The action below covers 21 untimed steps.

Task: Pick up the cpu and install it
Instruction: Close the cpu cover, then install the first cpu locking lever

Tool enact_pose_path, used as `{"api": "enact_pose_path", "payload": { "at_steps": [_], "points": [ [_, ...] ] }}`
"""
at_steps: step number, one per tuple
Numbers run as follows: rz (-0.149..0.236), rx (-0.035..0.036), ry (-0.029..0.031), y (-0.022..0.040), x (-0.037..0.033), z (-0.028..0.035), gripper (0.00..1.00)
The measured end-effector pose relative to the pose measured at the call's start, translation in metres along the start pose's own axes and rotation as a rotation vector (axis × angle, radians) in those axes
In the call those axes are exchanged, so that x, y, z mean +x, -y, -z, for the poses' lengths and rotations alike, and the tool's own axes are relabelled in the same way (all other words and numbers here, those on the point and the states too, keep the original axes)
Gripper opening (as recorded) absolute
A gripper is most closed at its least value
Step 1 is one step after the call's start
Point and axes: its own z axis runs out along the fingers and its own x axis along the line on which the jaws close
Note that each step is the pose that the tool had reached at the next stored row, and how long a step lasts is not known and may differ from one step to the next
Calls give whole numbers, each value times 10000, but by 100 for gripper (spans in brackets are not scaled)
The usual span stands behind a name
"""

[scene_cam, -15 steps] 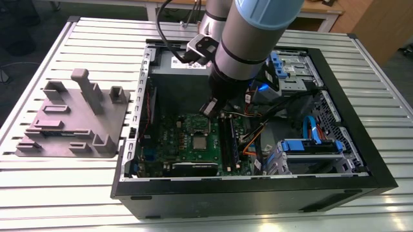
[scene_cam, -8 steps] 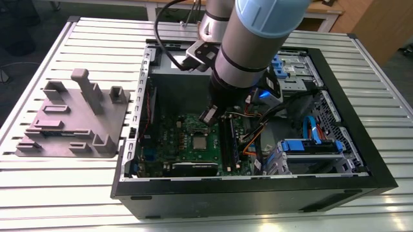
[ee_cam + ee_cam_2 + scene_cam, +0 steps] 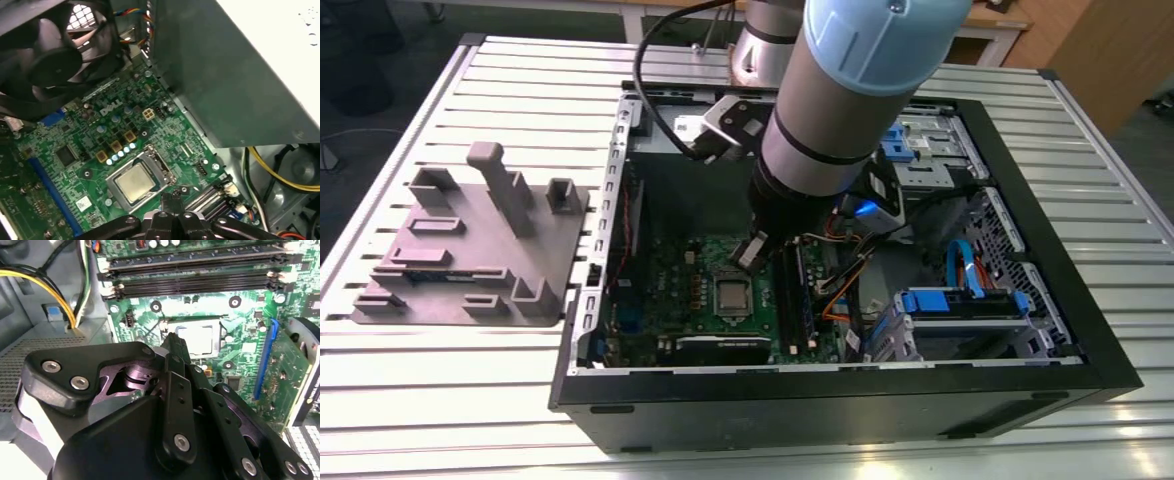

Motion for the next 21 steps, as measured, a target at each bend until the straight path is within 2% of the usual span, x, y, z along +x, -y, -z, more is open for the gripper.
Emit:
{"api": "enact_pose_path", "payload": {
  "at_steps": [18,21],
  "points": [
    [2,-1,0,-11,8,-2,10],
    [2,-61,23,20,-16,0,10]
  ]
}}
